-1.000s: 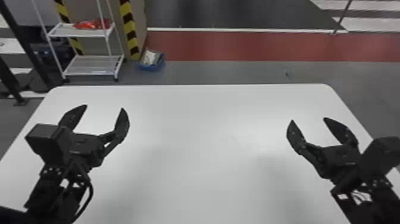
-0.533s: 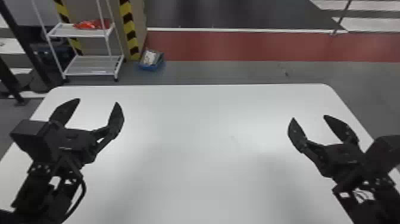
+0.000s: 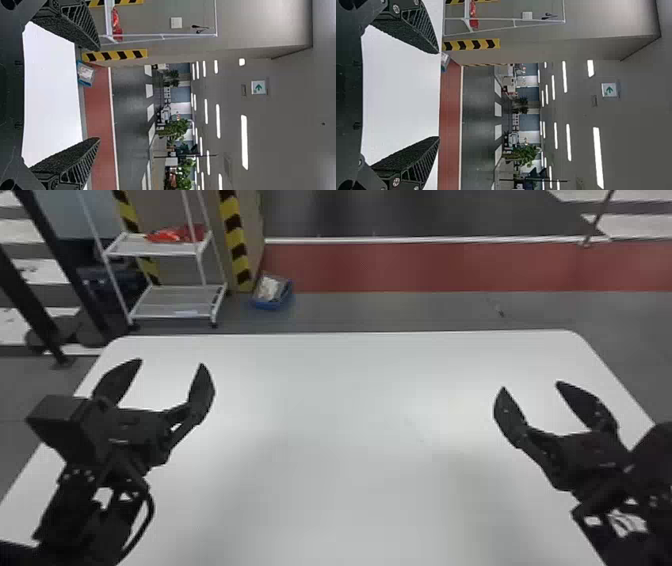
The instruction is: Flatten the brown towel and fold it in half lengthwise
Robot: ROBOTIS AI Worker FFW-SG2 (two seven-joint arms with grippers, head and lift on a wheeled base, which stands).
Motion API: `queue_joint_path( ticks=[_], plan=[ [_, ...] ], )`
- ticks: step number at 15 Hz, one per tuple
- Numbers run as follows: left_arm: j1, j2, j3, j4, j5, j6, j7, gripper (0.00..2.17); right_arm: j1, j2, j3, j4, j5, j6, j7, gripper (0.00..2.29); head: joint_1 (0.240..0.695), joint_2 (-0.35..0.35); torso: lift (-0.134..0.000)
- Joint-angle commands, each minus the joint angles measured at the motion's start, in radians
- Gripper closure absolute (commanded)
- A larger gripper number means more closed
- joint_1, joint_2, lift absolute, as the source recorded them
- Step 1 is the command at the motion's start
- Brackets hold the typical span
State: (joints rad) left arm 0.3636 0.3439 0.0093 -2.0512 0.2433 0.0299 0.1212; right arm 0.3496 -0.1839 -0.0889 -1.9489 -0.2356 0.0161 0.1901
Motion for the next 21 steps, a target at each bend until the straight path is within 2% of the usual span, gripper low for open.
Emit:
queue_joint_path(
  ticks=[1, 9, 21],
  plan=[
    [0.005, 0.000, -0.006, 0.005, -0.001, -0.009, 0.000, 0.09, 0.011, 0.004, 0.001, -0.008, 0.001, -0.004, 0.000, 0.12, 0.695, 0.028, -0.128],
    [-0.005, 0.010, -0.006, 0.013, 0.002, -0.024, 0.005, 0.09, 0.011, 0.029, 0.000, -0.019, 0.021, -0.004, -0.001, 0.12, 0.695, 0.030, -0.128],
    [-0.021, 0.020, -0.031, 0.013, 0.005, -0.040, 0.015, 0.08, 0.022, 0.027, -0.008, -0.048, 0.030, 0.002, -0.001, 0.12, 0.695, 0.026, -0.128]
  ],
)
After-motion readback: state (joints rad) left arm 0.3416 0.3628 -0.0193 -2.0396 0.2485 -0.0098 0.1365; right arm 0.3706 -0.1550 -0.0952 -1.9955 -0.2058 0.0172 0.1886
